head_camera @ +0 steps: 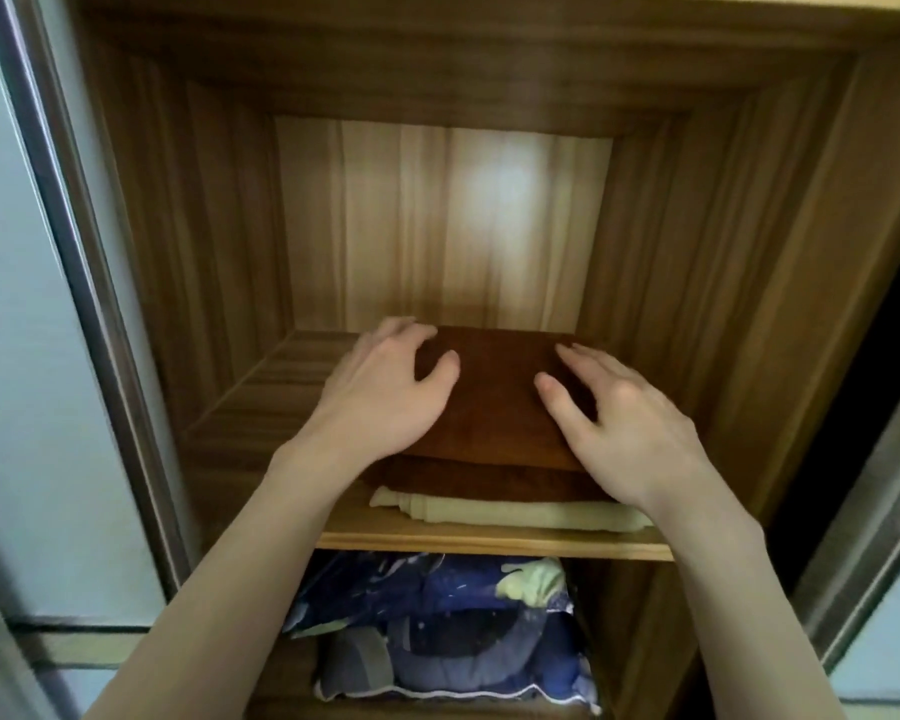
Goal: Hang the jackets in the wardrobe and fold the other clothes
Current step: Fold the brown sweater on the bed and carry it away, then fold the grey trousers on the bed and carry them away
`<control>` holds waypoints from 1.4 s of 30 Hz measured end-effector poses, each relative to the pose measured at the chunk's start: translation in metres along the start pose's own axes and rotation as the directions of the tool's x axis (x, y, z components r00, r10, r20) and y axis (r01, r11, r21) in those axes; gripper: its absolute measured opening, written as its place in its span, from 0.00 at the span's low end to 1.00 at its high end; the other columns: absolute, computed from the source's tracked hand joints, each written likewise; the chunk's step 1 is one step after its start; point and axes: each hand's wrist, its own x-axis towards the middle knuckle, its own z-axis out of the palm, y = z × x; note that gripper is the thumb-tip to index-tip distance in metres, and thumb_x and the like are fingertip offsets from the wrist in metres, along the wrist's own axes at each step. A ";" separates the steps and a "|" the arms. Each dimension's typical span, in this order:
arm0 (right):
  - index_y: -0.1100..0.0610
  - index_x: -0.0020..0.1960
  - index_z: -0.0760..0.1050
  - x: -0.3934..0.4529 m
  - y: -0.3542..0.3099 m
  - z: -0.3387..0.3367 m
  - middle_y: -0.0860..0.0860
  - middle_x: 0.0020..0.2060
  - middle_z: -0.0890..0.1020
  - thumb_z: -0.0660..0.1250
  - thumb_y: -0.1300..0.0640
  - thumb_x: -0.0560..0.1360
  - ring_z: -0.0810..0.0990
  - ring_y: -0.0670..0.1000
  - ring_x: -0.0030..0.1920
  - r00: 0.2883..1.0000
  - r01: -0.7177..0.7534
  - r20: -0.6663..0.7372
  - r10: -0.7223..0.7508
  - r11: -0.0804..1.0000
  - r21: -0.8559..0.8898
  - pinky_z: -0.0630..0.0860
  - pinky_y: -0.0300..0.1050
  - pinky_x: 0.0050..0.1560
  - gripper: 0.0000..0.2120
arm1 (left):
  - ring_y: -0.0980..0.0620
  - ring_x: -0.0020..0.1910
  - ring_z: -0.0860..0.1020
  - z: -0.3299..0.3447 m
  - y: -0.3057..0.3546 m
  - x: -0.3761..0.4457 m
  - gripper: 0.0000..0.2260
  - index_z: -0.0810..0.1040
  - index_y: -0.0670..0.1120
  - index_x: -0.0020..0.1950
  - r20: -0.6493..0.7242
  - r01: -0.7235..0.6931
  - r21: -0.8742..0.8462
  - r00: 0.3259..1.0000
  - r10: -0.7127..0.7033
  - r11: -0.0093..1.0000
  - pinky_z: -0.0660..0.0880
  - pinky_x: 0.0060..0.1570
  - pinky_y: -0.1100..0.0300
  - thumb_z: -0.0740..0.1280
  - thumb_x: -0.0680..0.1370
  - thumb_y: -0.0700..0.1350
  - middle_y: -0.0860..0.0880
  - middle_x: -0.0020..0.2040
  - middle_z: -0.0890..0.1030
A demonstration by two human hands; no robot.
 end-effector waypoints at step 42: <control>0.52 0.78 0.68 -0.321 0.063 -0.109 0.47 0.75 0.73 0.62 0.36 0.80 0.69 0.51 0.77 0.772 -0.605 -0.476 0.422 0.719 -0.343 0.58 0.53 0.80 0.32 | 0.48 0.64 0.78 0.179 0.148 -0.180 0.19 0.78 0.45 0.69 -0.109 -0.750 -0.311 0.638 0.762 0.584 0.75 0.62 0.52 0.61 0.84 0.54 0.50 0.64 0.80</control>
